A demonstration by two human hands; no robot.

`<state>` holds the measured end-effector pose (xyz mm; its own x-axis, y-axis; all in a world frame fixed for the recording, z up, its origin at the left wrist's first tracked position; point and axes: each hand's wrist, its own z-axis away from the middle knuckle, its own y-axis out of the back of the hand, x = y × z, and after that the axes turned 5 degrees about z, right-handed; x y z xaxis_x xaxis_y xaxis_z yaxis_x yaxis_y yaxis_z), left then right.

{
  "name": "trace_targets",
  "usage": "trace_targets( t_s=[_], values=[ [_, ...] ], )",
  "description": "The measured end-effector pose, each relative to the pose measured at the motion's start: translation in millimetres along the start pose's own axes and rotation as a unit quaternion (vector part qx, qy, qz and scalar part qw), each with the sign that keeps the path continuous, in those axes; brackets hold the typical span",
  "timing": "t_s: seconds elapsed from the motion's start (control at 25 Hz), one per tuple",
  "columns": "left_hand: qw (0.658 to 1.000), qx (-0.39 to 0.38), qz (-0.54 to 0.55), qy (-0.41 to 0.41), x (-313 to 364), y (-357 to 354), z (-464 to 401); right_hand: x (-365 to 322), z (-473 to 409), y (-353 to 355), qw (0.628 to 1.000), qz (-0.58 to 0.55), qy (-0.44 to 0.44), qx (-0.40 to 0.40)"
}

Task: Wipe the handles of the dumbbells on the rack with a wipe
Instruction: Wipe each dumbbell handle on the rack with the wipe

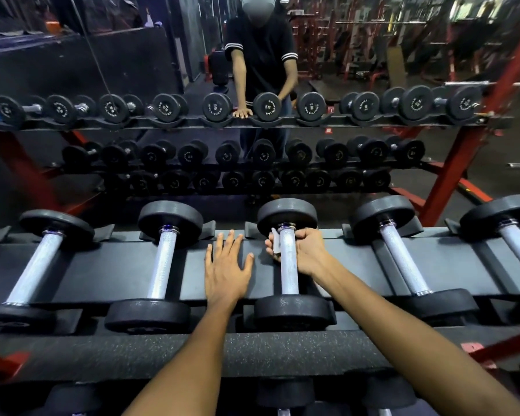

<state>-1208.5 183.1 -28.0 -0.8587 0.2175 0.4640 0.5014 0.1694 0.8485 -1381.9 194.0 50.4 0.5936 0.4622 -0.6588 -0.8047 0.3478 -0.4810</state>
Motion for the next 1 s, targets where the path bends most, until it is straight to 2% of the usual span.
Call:
trace_targets(
  t_s=[0.08,0.2,0.28,0.4,0.52,0.68,0.84,1.0],
  values=[
    [1.000,0.002,0.001,0.000,0.0,-0.1,1.2,-4.3,5.1,-0.1,0.996,0.056,0.040,0.047],
    [1.000,0.004,-0.002,-0.006,-1.1,-1.3,-1.2,-6.0,10.7,-0.9,0.975,0.177,0.115,0.071],
    [1.000,0.003,-0.010,-0.004,-1.0,-1.2,-0.2,-8.7,11.2,-11.3,0.962,0.245,0.100,0.072],
    [1.000,0.002,-0.008,-0.004,0.8,0.1,1.1,-16.6,12.7,-27.5,0.971,0.229,0.053,0.054],
    [1.000,0.006,-0.010,-0.004,1.7,-0.7,-0.2,-16.8,6.8,-36.8,0.959,0.262,0.081,0.069],
    [1.000,0.005,-0.010,-0.004,0.8,0.0,0.6,-21.3,16.0,-40.9,0.961,0.263,0.025,0.087],
    [1.000,0.005,-0.005,-0.002,1.2,0.6,1.7,-21.1,21.4,-50.7,0.952,0.294,0.050,0.069],
    [1.000,0.009,-0.007,-0.006,1.3,0.8,1.1,-28.7,22.4,-48.2,0.949,0.303,-0.004,0.093]
  ],
)
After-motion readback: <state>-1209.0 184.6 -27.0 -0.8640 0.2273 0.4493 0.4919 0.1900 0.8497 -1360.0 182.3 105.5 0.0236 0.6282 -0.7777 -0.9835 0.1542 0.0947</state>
